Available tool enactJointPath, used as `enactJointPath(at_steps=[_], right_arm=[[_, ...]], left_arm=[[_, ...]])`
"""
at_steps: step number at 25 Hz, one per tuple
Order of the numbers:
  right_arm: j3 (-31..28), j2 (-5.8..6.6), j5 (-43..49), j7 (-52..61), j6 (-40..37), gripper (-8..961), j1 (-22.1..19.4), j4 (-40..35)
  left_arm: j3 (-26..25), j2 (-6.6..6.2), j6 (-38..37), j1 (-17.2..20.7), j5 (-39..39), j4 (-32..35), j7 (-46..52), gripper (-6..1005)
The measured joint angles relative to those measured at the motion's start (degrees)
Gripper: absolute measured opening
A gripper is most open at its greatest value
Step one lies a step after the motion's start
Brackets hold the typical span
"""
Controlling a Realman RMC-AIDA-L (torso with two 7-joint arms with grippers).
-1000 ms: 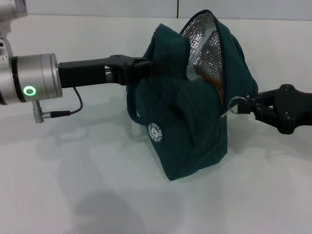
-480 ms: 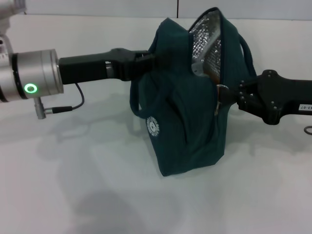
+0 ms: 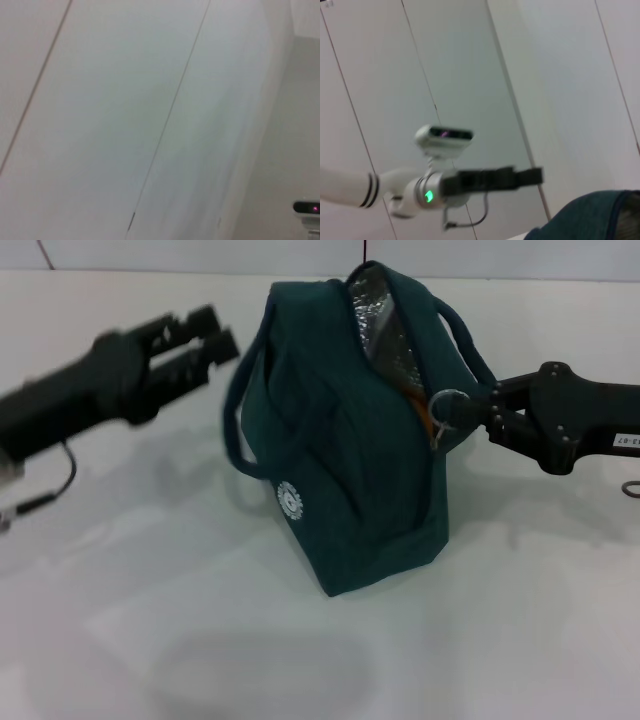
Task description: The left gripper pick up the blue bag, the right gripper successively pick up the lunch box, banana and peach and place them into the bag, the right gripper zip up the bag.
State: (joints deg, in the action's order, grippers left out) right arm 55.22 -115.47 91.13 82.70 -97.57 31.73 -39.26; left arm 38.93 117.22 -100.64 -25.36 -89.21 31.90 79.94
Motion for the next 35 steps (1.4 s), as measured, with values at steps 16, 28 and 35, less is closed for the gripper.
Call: enactJointPath(at_steps=[16, 28, 35], right_arm=[[0.51, -0.20, -0.07, -2.43, 2.40, 13, 8.29, 5.03], [2.82, -0.59, -2.02, -6.33, 4.00, 13, 12.30, 10.15], [2.96, -0.73, -2.41, -7.54, 5.09, 13, 12.26, 10.54]], left_arm=[[8.20, 2.80, -3.33, 6.72, -1.28, -17.75, -19.99, 656], [8.29, 3.24, 7.95, 1.13, 4.71, -28.75, -28.63, 659], [8.38, 3.06, 6.39, -0.08, 4.42, -28.93, -26.57, 661]])
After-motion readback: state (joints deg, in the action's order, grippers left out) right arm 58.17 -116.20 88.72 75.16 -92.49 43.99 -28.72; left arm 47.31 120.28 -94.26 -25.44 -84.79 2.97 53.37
